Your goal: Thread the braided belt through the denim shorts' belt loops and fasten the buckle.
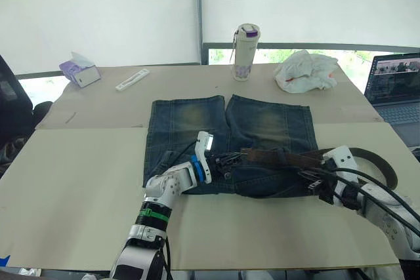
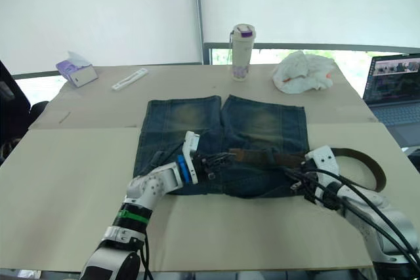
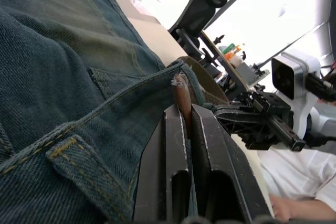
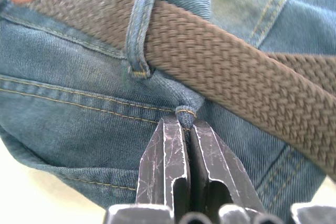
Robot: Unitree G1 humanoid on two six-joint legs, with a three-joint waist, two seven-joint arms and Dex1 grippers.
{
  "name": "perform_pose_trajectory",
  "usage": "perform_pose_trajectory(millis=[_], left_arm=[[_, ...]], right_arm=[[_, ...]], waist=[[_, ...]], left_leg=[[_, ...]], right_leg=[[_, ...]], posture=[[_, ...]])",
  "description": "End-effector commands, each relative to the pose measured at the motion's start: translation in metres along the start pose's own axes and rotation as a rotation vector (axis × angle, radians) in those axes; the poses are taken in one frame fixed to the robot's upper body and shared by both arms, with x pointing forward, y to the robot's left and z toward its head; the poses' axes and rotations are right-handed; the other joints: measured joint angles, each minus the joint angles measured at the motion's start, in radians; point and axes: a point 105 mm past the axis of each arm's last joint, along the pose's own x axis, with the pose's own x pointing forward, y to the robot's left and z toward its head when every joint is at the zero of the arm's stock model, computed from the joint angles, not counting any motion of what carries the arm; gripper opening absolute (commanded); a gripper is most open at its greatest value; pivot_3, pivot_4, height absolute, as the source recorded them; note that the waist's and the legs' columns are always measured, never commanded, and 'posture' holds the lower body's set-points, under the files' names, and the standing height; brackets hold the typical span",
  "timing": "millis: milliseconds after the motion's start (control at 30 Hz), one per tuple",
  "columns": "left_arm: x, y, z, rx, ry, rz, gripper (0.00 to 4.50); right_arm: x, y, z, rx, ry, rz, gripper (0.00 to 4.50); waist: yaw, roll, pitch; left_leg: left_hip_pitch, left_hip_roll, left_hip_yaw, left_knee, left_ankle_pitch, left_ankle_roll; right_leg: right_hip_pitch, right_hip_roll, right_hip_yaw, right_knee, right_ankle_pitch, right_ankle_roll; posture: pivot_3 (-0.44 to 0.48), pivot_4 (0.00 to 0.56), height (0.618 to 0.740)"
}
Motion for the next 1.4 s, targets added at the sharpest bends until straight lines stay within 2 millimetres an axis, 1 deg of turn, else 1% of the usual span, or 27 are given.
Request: perform_pose_trajectory(millis=[33, 67, 133, 233, 267, 367, 433, 467, 533, 567, 600, 633, 667, 700, 733, 767, 800, 833, 867, 900, 967, 1033, 1067, 1133, 1233, 1300, 1400], left_arm=[[-0.04, 0.006, 0.023, 0.107, -0.026, 0.046, 0.0], [-0.055, 0.009, 0.027, 0.118, -0.023, 0.065, 0.0], [-0.078, 0.013, 0.032, 0.134, -0.016, 0.101, 0.0], [-0.137, 0.025, 0.052, 0.145, -0.04, 0.212, 0.0], [-0.154, 0.026, 0.057, 0.152, -0.047, 0.235, 0.0], [-0.183, 0.024, 0.067, 0.166, -0.048, 0.255, 0.0], [-0.193, 0.018, 0.077, 0.158, -0.075, 0.243, 0.0], [-0.192, 0.013, 0.08, 0.154, -0.09, 0.218, 0.0], [-0.182, 0.0, 0.085, 0.147, -0.114, 0.138, 0.0], [-0.175, -0.007, 0.086, 0.14, -0.121, 0.097, 0.0], [-0.165, -0.015, 0.085, 0.131, -0.128, 0.049, 0.0], [-0.156, -0.023, 0.084, 0.119, -0.129, 0.004, 0.0], [-0.15, -0.029, 0.082, 0.111, -0.129, -0.024, 0.0], [-0.141, -0.038, 0.081, 0.098, -0.137, -0.076, 0.0], [-0.136, -0.045, 0.08, 0.088, -0.142, -0.109, 0.0], [-0.125, -0.054, 0.079, 0.068, -0.153, -0.164, 0.0], [-0.115, -0.062, 0.077, 0.045, -0.163, -0.21, 0.0], [-0.105, -0.066, 0.076, 0.024, -0.17, -0.236, 0.0], [-0.097, -0.068, 0.074, 0.005, -0.174, -0.251, 0.0], [-0.089, -0.068, 0.07, -0.006, -0.17, -0.257, 0.0], [-0.074, -0.064, 0.064, -0.027, -0.169, -0.243, 0.0], [-0.063, -0.064, 0.06, -0.045, -0.166, -0.247, 0.0], [-0.059, -0.064, 0.058, -0.05, -0.161, -0.253, 0.0], [-0.052, -0.065, 0.054, -0.07, -0.163, -0.266, 0.0], [-0.045, -0.07, 0.05, -0.096, -0.166, -0.299, 0.0], [-0.042, -0.072, 0.05, -0.103, -0.168, -0.313, 0.0], [-0.041, -0.074, 0.05, -0.119, -0.176, -0.332, 0.0]], right_arm=[[-0.009, -0.017, -0.007, 0.052, 0.01, -0.095, 0.03], [-0.009, -0.018, -0.009, 0.064, 0.01, -0.104, 0.03], [-0.01, -0.019, -0.011, 0.082, 0.01, -0.122, 0.03], [-0.01, -0.02, -0.012, 0.094, 0.008, -0.136, 0.03], [-0.01, -0.02, -0.013, 0.096, 0.007, -0.134, 0.03], [-0.008, -0.018, -0.013, 0.105, 0.005, -0.131, 0.03], [-0.007, -0.017, -0.013, 0.104, 0.0, -0.122, 0.03], [-0.006, -0.016, -0.012, 0.1, -0.003, -0.113, 0.03], [-0.006, -0.002, -0.001, 0.064, -0.046, -0.008, 0.03], [-0.007, 0.005, 0.005, 0.088, -0.076, 0.04, 0.76], [-0.009, 0.01, 0.014, 0.104, -0.121, 0.08, 1.02], [-0.012, 0.013, 0.021, 0.114, -0.157, 0.105, 1.45], [-0.014, 0.014, 0.025, 0.118, -0.179, 0.118, 1.76], [-0.019, 0.016, 0.03, 0.13, -0.205, 0.137, 2.08], [-0.022, 0.017, 0.033, 0.141, -0.219, 0.149, 2.49], [-0.028, 0.026, 0.038, 0.167, -0.253, 0.211, 2.78], [-0.035, 0.039, 0.045, 0.201, -0.3, 0.293, 3.14], [-0.041, 0.055, 0.051, 0.243, -0.338, 0.391, 3.4], [-0.047, 0.069, 0.056, 0.274, -0.367, 0.477, 3.4], [-0.05, 0.079, 0.061, 0.304, -0.398, 0.533, 3.4], [-0.054, 0.091, 0.071, 0.359, -0.47, 0.598, 3.4], [-0.06, 0.097, 0.079, 0.417, -0.531, 0.646, 3.4], [-0.061, 0.097, 0.081, 0.438, -0.549, 0.647, 3.4], [-0.061, 0.098, 0.079, 0.482, -0.543, 0.644, 3.4], [-0.046, 0.116, 0.065, 0.521, -0.453, 0.641, 3.4], [-0.033, 0.117, 0.06, 0.568, -0.434, 0.587, 3.4], [-0.022, 0.117, 0.064, 0.654, -0.481, 0.555, 3.4]], waist=[[-0.004, 0.0, 0.0], [-0.005, 0.001, 0.0], [-0.004, 0.001, -0.001], [-0.003, 0.003, -0.002], [-0.003, 0.004, -0.003], [0.001, 0.002, -0.003], [0.004, 0.002, -0.003], [0.004, 0.001, -0.003], [0.003, 0.001, -0.003], [0.003, 0.001, -0.003], [0.002, 0.001, -0.003], [0.001, 0.001, -0.003], [0.0, 0.001, -0.003], [-0.001, 0.001, -0.003], [-0.002, 0.002, -0.003], [-0.002, 0.002, -0.003], [-0.002, 0.002, -0.003], [-0.002, 0.002, -0.003], [-0.003, 0.001, -0.003], [-0.004, 0.001, -0.003], [-0.009, 0.0, -0.002], [-0.009, 0.0, -0.002], [-0.009, 0.0, -0.002], [-0.008, 0.0, -0.002], [-0.006, 0.001, -0.003], [-0.007, 0.001, -0.003], [-0.007, 0.002, -0.003]], left_leg=[[0.0, 0.001, 0.0, -0.001, 0.0, 0.0], [0.001, 0.002, 0.0, -0.001, 0.0, 0.0], [0.001, 0.003, 0.0, -0.001, 0.0, 0.0], [0.002, 0.004, 0.0, 0.0, 0.0, 0.0], [0.002, 0.004, 0.0, 0.0, 0.0, 0.0], [0.001, 0.004, 0.0, -0.001, 0.0, 0.0], [0.001, 0.004, -0.001, 0.0, 0.0, 0.0], [0.001, 0.004, 0.0, 0.0, 0.0, 0.0], [0.002, 0.004, 0.0, 0.0, 0.0, 0.0], [0.001, 0.004, 0.0, 0.0, 0.0, 0.0], [0.001, 0.004, 0.0, -0.001, 0.0, 0.0], [0.001, 0.004, 0.0, -0.001, 0.0, 0.0], [0.0, 0.005, 0.0, -0.001, 0.0, 0.0], [0.0, 0.005, 0.0, -0.001, 0.0, 0.0], [0.0, 0.005, 0.0, -0.001, 0.0, 0.0], [0.0, 0.005, 0.0, -0.001, 0.0, 0.0], [0.001, 0.005, 0.0, -0.001, 0.0, 0.0], [0.0, 0.005, 0.0, -0.001, 0.0, 0.0], [0.0, 0.005, 0.0, -0.001, 0.0, 0.0], [0.0, 0.005, 0.0, -0.001, 0.0, 0.0], [-0.001, 0.005, 0.0, -0.002, 0.0, 0.0], [0.0, 0.005, 0.001, -0.002, 0.0, 0.0], [0.0, 0.004, 0.001, -0.001, 0.0, 0.0], [0.0, 0.003, 0.001, -0.001, 0.0, 0.0], [0.0, 0.003, 0.001, -0.001, 0.0, 0.0], [0.0, 0.003, 0.001, -0.001, 0.0, 0.0], [0.0, 0.003, 0.001, -0.001, 0.0, 0.0]], right_leg=[[0.0, 0.0, 0.0, 0.001, 0.0, 0.0], [0.0, 0.001, 0.001, 0.001, 0.0, 0.0], [0.0, 0.001, 0.001, 0.001, 0.0, 0.0], [0.0, 0.0, 0.001, 0.002, 0.0, 0.0], [0.0, 0.0, 0.001, 0.001, 0.0, 0.0], [0.0, 0.0, 0.0, 0.0, 0.0, 0.0], [0.0, -0.002, -0.001, 0.0, 0.0, 0.0], [0.0, -0.003, -0.001, -0.001, 0.0, 0.0], [0.001, -0.003, -0.001, -0.001, 0.0, 0.0], [0.001, -0.003, -0.001, -0.001, 0.0, 0.0], [0.0, -0.003, -0.001, -0.001, 0.0, 0.0], [0.0, -0.003, -0.001, -0.001, 0.0, 0.0], [0.0, -0.003, 0.0, -0.001, 0.0, 0.0], [0.0, -0.003, 0.0, -0.001, 0.001, 0.0], [0.0, -0.002, 0.0, 0.0, 0.001, 0.0], [0.0, -0.002, 0.0, 0.0, 0.001, 0.0], [0.0, -0.002, 0.0, 0.0, 0.001, 0.0], [0.0, -0.002, 0.0, 0.0, 0.001, 0.0], [0.001, -0.002, 0.0, 0.0, 0.001, 0.0], [0.002, -0.002, 0.0, 0.0, 0.001, 0.0], [0.003, -0.001, 0.001, 0.0, 0.001, 0.0], [0.003, 0.0, 0.002, 0.0, 0.001, 0.0], [0.003, -0.001, 0.002, 0.0, 0.001, 0.0], [0.002, 0.0, 0.002, 0.0, 0.001, 0.0], [0.001, 0.0, 0.001, -0.001, 0.001, 0.0], [0.001, 0.0, 0.002, 0.0, 0.001, 0.0], [0.001, 0.0, 0.002, 0.0, 0.0, 0.0]], posture=[[0.0, 0.15, 0.74], [0.0, 0.15, 0.74], [0.0, 0.15, 0.74], [0.0, 0.15, 0.74], [0.0, 0.15, 0.74], [0.0, 0.15, 0.74], [0.0, 0.15, 0.74], [0.0, 0.15, 0.74], [0.0, 0.15, 0.74], [0.0, 0.15, 0.74], [0.0, 0.15, 0.74], [0.0, 0.15, 0.74], [0.0, 0.15, 0.74], [0.0, 0.15, 0.74], [0.0, 0.15, 0.74], [0.0, 0.15, 0.74], [0.0, 0.15, 0.74], [0.0, 0.15, 0.74], [0.0, 0.15, 0.74], [0.0, 0.15, 0.74], [0.0, 0.15, 0.74], [0.0, 0.15, 0.74], [0.0, 0.15, 0.74], [0.0, 0.15, 0.74], [0.0, 0.15, 0.74], [0.0, 0.15, 0.74], [0.0, 0.15, 0.74]])
